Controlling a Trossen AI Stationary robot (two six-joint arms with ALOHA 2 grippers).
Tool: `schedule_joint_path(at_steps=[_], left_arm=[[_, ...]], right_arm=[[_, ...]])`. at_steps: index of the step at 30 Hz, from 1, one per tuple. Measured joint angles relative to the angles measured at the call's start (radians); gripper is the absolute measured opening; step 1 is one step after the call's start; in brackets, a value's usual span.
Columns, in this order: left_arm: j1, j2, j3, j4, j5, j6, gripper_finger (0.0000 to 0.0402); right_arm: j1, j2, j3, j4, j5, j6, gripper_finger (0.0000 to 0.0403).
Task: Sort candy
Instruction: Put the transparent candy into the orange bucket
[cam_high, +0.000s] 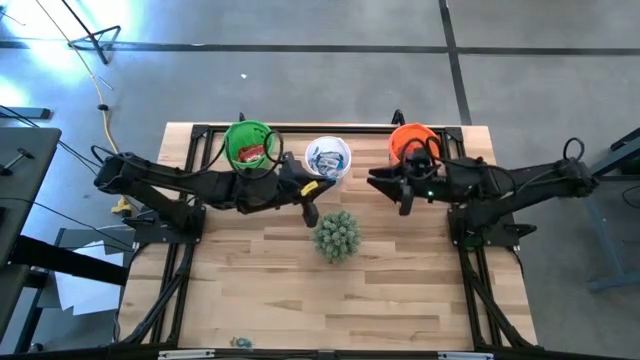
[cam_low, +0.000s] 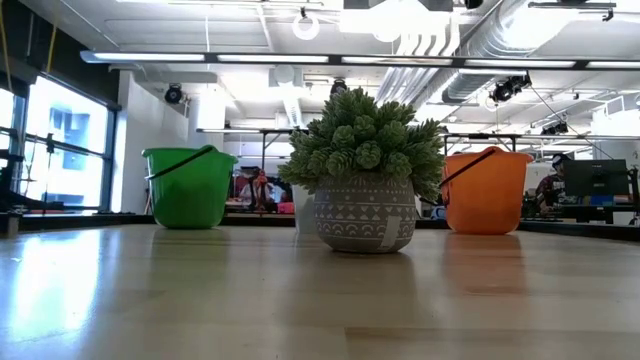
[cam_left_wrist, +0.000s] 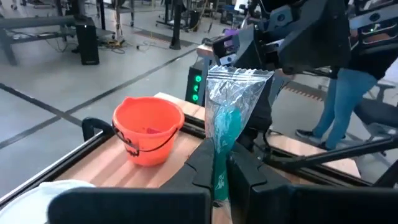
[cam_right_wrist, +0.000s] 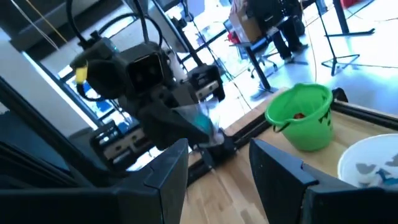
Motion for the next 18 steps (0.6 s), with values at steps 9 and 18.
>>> schedule_joint_path(at_steps=[9,18], left_arm=[[0.012,0.053,-0.001,0.122,0.015,0.041,0.0005],[0.031,0.064,-0.001,0.147,0.015,0.041,0.0005]], right_arm=[[-0.069,0.068,0.0,0.105,-0.036,0.018,0.0165],[-0.114,0.126,-0.001,0.201,-0.122,0.004,0.0165]])
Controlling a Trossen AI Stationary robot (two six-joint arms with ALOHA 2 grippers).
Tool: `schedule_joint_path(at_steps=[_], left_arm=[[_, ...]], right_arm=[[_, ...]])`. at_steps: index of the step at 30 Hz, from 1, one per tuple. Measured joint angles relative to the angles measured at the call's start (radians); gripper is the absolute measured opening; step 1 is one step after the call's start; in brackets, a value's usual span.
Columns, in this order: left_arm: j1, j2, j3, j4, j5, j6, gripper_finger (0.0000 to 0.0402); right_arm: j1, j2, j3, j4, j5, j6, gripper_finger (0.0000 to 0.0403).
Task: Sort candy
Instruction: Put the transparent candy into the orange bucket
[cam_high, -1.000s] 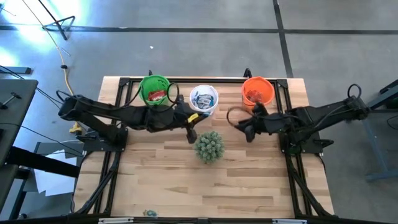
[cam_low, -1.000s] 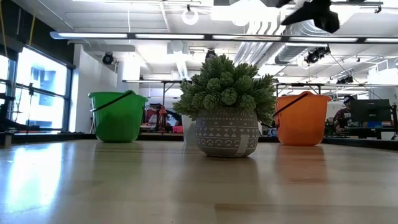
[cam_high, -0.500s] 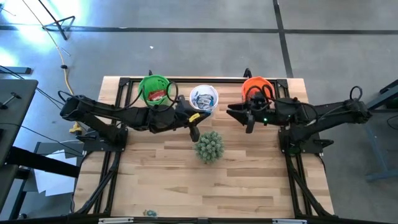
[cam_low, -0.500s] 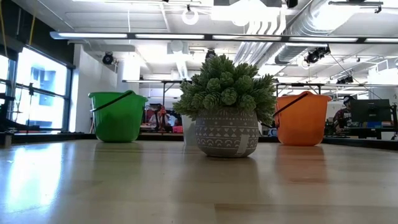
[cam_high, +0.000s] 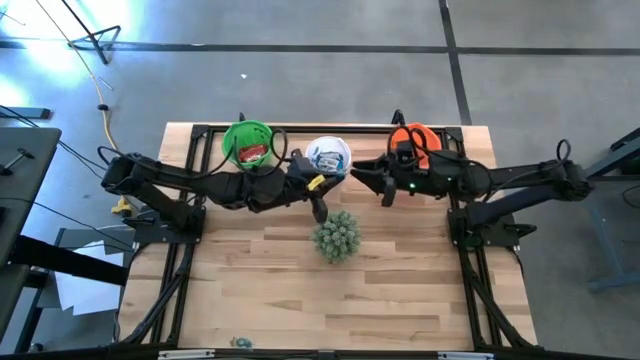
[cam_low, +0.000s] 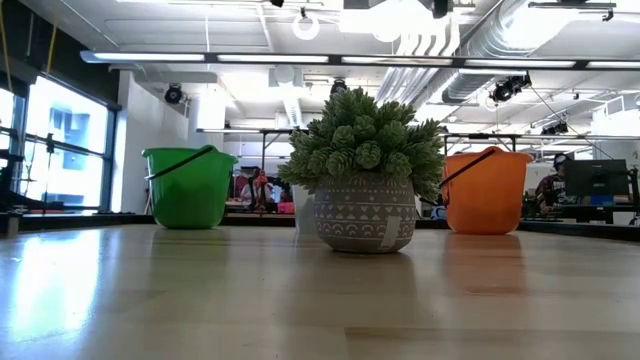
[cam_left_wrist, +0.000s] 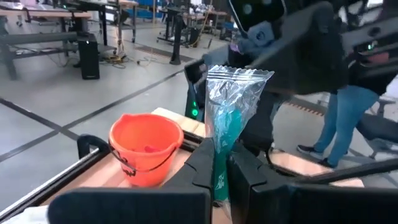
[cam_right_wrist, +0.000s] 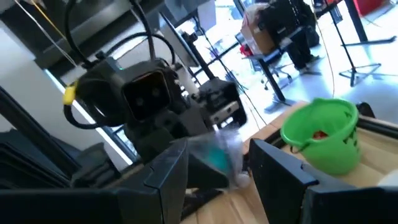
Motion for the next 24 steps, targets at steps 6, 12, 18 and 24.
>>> schedule_joint_path(at_steps=[6,12,18,24], left_arm=[[0.015,-0.001,0.0,0.009,0.0,0.0,0.0005],[0.015,-0.002,0.0,0.014,0.008,0.0,0.0005],[0.015,-0.003,0.0,0.014,0.013,0.016,0.0005],[0.015,-0.003,0.001,0.016,0.016,0.029,0.0005]], right_arm=[[-0.01,0.06,0.001,0.097,-0.036,-0.012,0.0165],[-0.035,0.109,0.001,0.181,-0.088,-0.009,0.0165],[-0.046,0.116,0.001,0.199,-0.1,-0.001,0.0156],[-0.047,0.116,0.001,0.205,-0.097,-0.01,0.0076]])
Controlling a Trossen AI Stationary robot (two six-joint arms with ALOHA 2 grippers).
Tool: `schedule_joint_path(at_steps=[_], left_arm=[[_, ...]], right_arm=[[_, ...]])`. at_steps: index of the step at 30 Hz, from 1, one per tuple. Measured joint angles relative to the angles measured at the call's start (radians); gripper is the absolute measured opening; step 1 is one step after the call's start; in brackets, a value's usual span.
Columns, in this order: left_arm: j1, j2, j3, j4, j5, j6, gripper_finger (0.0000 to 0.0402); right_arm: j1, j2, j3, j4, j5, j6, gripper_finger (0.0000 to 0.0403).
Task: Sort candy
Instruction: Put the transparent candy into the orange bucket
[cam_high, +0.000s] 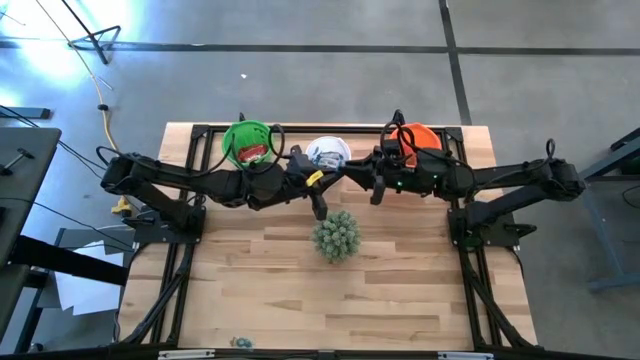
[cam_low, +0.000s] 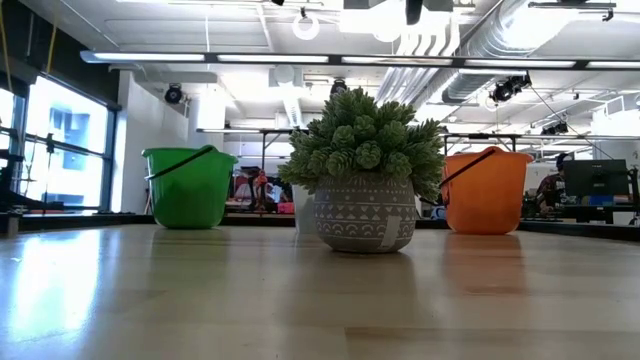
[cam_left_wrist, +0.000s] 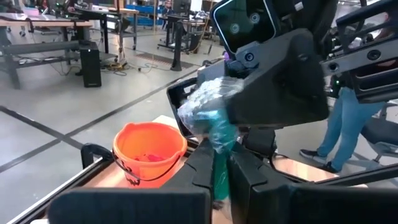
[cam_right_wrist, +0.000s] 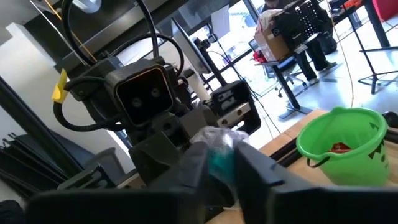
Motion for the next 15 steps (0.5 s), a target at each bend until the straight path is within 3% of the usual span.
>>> schedule_joint_path(at_steps=[4,10,15], left_arm=[[0.0,-0.001,0.0,0.0,-0.016,0.006,0.0005],[0.0,-0.001,0.0,-0.003,-0.019,0.007,0.0013],[-0.001,0.001,0.0,-0.009,-0.018,0.09,0.0047]], right_arm=[[0.0,0.0,0.0,0.001,0.003,-0.015,0.0012],[-0.005,0.0,0.0,-0.003,-0.003,-0.008,0.0007],[-0.005,0.001,0.0,-0.009,-0.005,-0.007,0.0004]])
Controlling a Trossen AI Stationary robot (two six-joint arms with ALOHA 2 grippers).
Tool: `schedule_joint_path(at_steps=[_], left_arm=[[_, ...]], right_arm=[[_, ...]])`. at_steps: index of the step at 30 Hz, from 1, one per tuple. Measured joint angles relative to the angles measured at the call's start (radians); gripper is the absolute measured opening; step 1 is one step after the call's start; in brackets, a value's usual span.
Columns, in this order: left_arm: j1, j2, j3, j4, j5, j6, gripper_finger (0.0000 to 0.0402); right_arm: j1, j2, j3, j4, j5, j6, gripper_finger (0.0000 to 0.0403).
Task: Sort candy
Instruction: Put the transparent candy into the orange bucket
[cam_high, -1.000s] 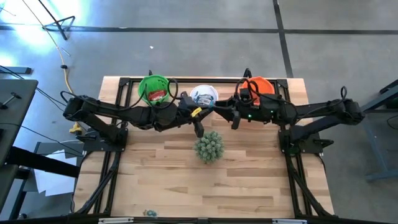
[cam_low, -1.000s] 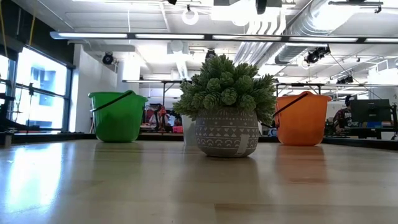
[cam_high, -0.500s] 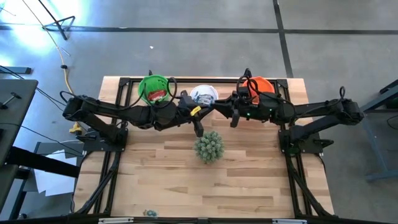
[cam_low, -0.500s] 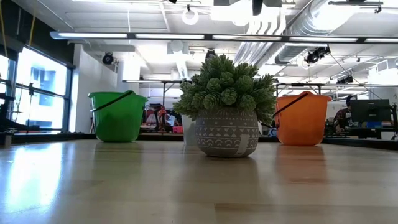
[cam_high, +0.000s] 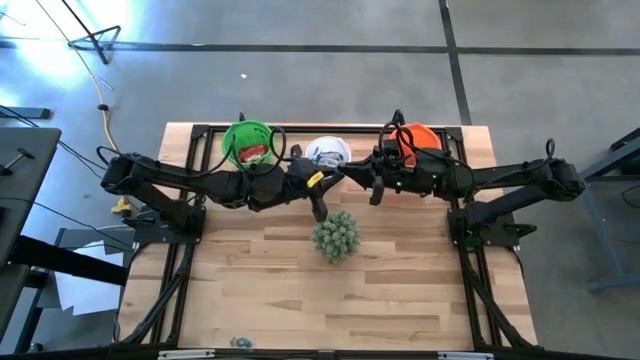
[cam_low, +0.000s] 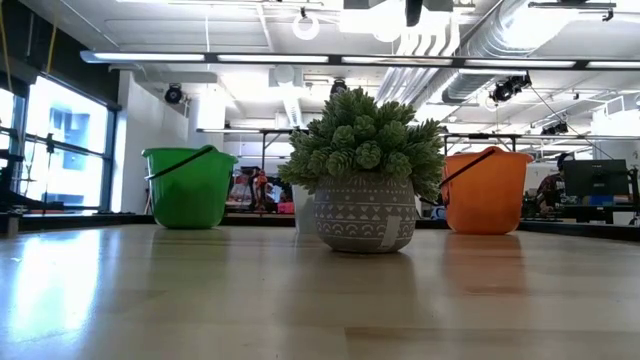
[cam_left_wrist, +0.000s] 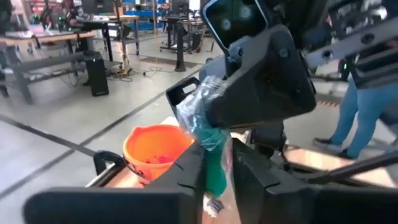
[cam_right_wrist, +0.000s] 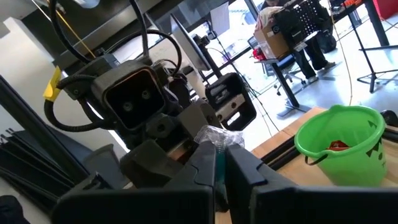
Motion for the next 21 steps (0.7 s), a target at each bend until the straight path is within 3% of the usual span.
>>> schedule_joint_path(at_steps=[8,17,21], left_arm=[[0.0,-0.013,-0.003,-0.028,-0.051,0.123,0.0107],[0.0,-0.082,-0.002,-0.127,-0.153,0.155,0.0122],[0.0,-0.113,-0.002,-0.189,-0.178,0.154,0.0122]], right_arm=[[-0.012,-0.026,0.001,-0.056,0.013,-0.003,0.0001],[-0.105,-0.26,0.001,-0.561,0.183,-0.011,0.0],[-0.177,-0.353,0.001,-0.849,0.329,0.013,0.0]])
